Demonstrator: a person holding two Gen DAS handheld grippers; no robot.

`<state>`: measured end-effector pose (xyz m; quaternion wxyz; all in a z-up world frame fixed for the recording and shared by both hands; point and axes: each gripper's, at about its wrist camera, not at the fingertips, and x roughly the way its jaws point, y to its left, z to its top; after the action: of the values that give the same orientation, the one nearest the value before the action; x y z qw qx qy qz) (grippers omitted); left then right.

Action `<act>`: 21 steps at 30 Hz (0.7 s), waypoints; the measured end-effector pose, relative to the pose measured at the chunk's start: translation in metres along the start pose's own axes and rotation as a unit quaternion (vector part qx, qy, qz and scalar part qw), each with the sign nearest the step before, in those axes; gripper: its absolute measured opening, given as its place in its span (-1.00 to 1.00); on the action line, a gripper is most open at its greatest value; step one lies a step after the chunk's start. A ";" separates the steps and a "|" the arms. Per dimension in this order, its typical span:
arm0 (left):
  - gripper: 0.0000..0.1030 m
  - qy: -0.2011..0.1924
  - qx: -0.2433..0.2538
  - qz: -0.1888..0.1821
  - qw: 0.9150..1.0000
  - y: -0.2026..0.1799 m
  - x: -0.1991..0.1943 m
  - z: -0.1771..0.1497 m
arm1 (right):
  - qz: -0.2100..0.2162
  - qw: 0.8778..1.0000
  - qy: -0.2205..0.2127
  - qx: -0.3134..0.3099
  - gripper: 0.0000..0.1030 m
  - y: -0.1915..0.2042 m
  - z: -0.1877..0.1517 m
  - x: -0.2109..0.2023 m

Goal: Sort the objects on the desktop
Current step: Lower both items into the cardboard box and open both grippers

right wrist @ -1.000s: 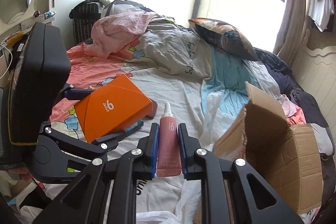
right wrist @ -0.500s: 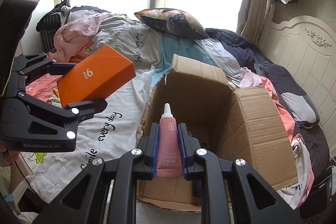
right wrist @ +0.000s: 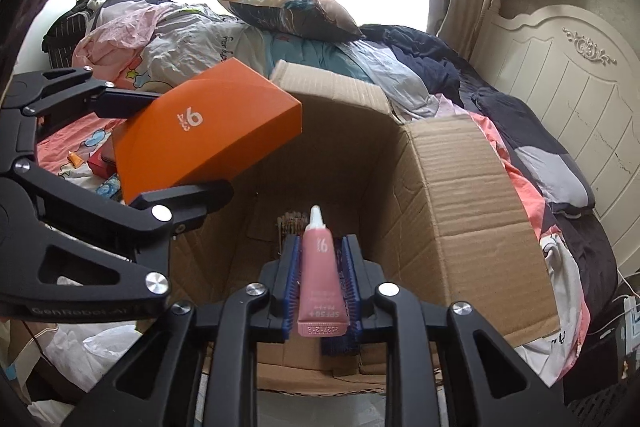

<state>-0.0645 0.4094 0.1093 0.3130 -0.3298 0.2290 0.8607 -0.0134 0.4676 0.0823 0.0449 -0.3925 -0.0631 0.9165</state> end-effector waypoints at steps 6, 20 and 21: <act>0.57 0.008 0.001 -0.010 1.000 -0.007 0.011 0.004 | -0.001 1.000 0.002 0.014 0.44 -0.012 -0.008 0.001; 0.57 0.012 -0.003 -0.021 1.000 -0.016 0.023 0.009 | -0.016 1.000 0.011 0.012 0.45 -0.023 -0.017 0.004; 0.57 0.011 -0.002 -0.019 1.000 -0.017 0.024 0.009 | -0.016 1.000 0.012 0.012 0.45 -0.024 -0.017 0.004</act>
<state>-0.0703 0.4360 0.0953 0.3265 -0.3443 0.2246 0.8511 -0.0026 0.4928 0.0713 0.0652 -0.4020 -0.0574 0.9115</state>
